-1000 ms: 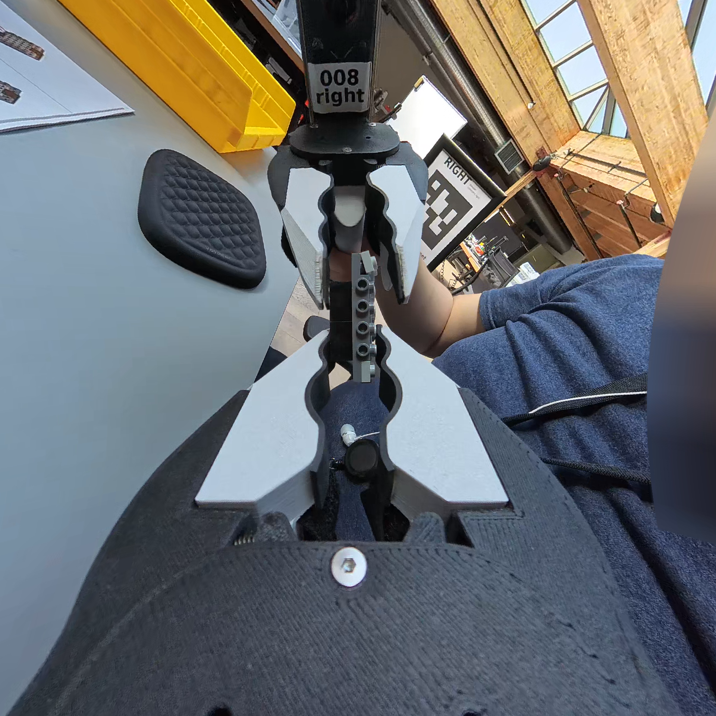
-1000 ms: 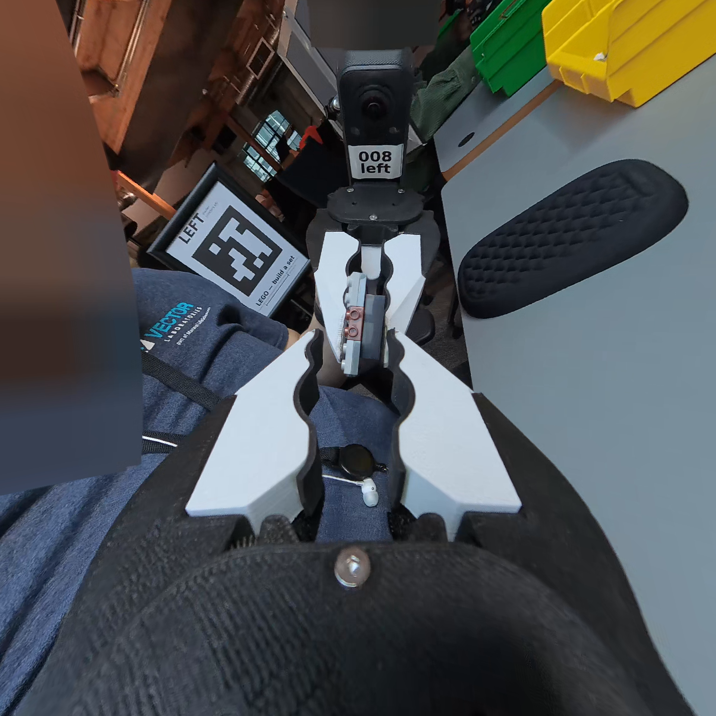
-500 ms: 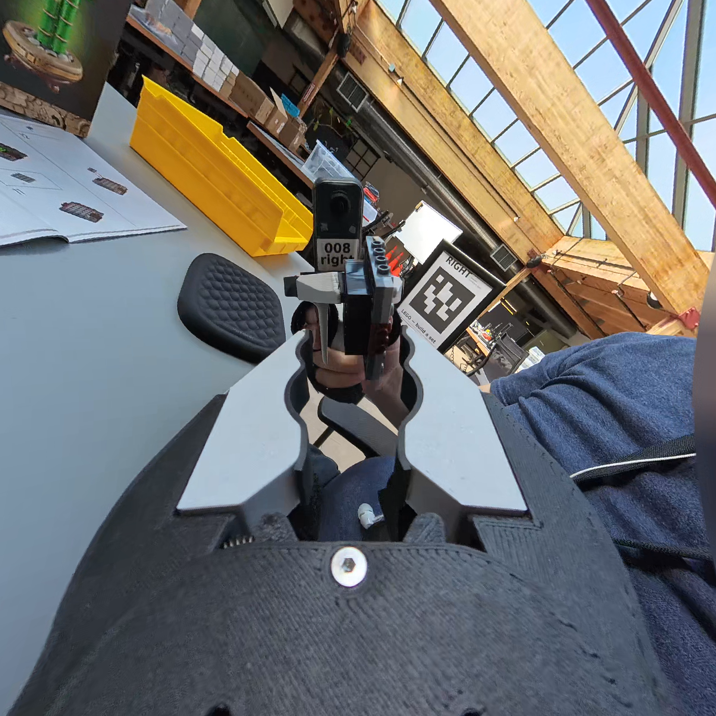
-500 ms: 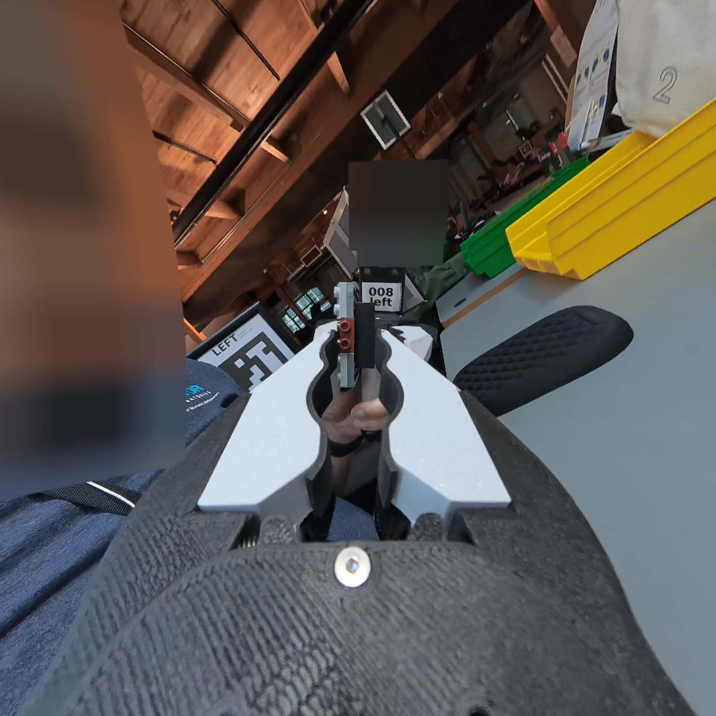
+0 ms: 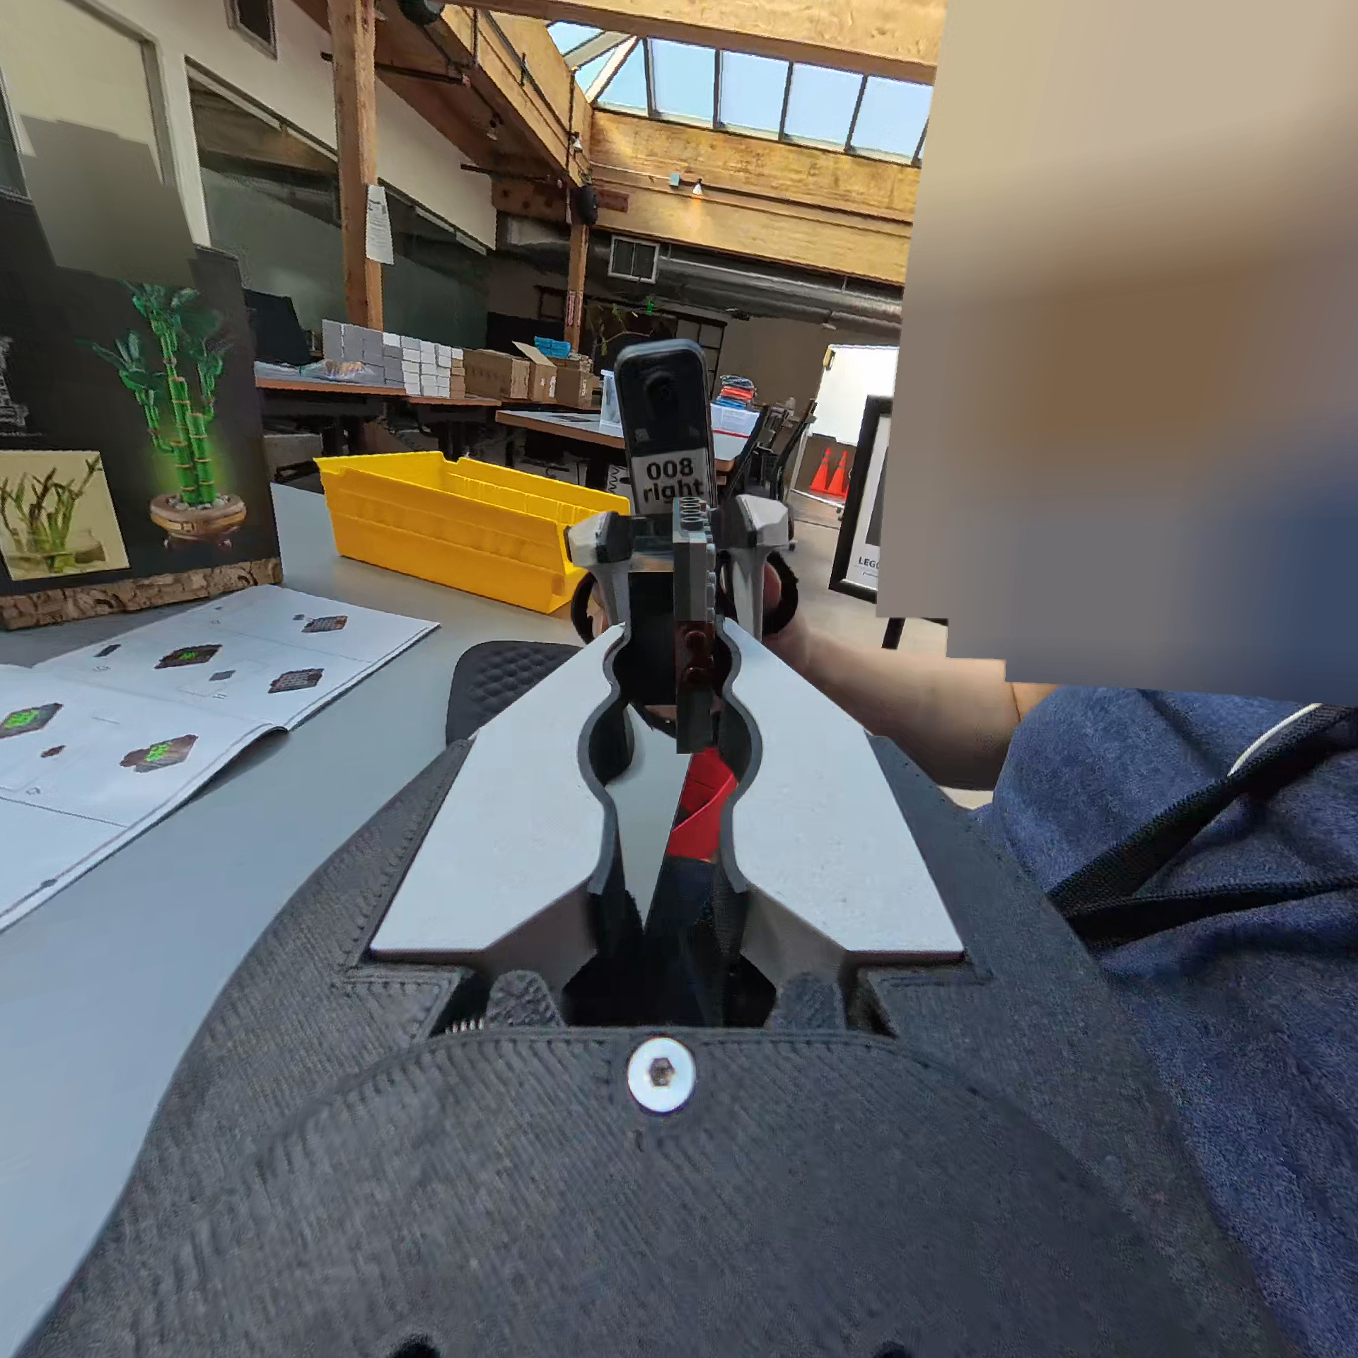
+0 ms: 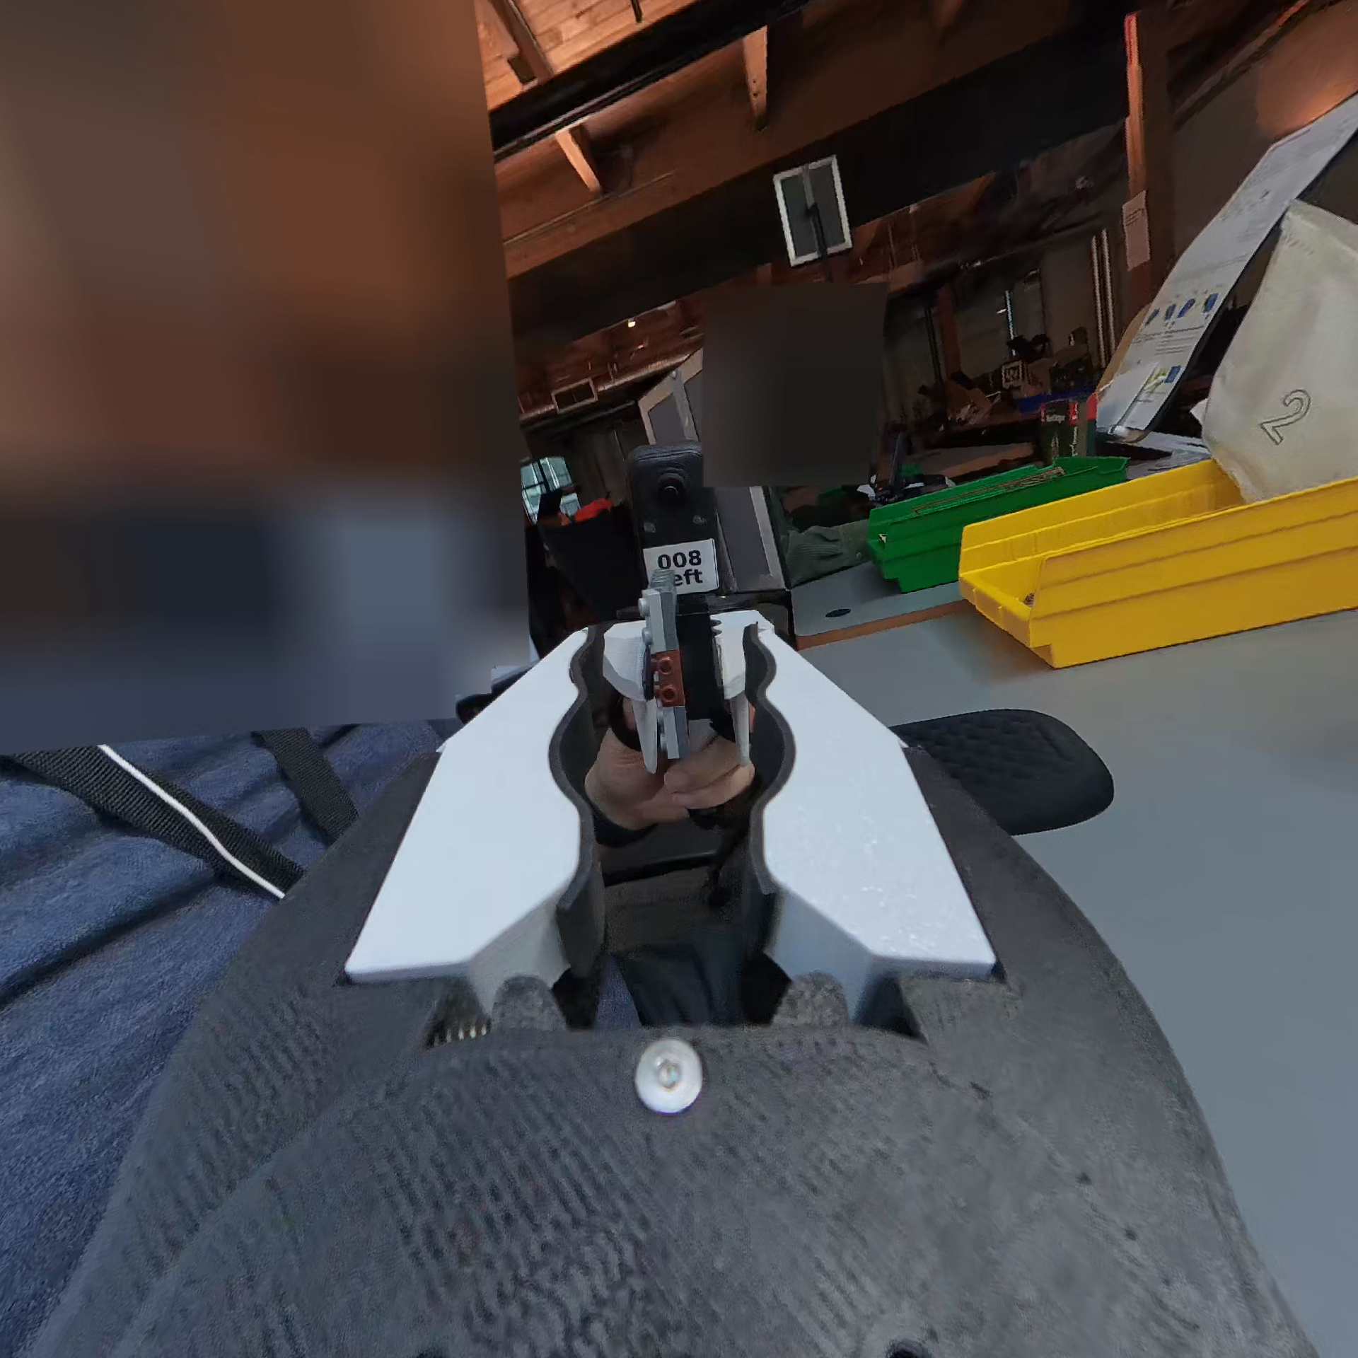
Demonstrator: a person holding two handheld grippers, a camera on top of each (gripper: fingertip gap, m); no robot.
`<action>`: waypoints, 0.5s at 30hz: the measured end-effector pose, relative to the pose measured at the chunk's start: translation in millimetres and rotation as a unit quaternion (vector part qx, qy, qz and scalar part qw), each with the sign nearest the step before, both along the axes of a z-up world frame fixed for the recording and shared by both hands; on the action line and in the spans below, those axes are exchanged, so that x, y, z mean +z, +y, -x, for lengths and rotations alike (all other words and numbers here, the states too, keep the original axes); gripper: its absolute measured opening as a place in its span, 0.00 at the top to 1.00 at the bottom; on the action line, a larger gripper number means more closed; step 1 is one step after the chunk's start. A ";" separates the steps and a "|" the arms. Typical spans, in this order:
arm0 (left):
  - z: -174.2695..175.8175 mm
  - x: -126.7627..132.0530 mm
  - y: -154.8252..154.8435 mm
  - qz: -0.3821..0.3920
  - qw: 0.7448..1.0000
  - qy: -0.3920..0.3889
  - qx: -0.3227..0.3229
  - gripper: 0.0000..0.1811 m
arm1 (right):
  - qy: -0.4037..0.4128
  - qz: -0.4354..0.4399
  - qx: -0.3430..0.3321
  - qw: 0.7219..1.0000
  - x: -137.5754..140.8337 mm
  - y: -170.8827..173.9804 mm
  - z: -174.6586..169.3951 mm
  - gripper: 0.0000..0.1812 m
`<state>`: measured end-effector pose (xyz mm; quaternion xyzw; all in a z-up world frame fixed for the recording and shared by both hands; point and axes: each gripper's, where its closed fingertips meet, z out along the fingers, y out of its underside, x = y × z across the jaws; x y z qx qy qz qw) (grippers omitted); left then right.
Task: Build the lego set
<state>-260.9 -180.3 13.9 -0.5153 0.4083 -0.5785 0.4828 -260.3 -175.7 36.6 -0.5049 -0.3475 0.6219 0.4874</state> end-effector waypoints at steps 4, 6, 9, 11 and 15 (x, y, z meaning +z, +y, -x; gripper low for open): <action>3.1 0.2 -13.7 -0.088 0.995 0.047 0.010 0.90 | -0.177 -0.118 0.051 0.976 10.0 -22.1 -5.3 0.86; 2.3 -2.3 -17.6 -0.117 0.990 0.072 0.016 0.90 | -0.294 -0.188 0.063 0.935 4.4 -29.6 -6.2 0.87; -0.5 -8.2 -19.5 -0.142 0.984 0.108 0.027 0.90 | -0.442 -0.253 0.073 0.857 -9.2 -31.5 -7.7 0.86; -2.9 -11.1 -19.1 -0.149 0.981 0.123 0.032 0.90 | -0.504 -0.283 0.063 0.813 -15.6 -24.4 -8.4 0.87; -7.8 -18.0 -16.6 -0.137 0.979 0.146 0.031 0.90 | -0.563 -0.286 0.071 0.772 -25.1 -19.2 -9.3 0.90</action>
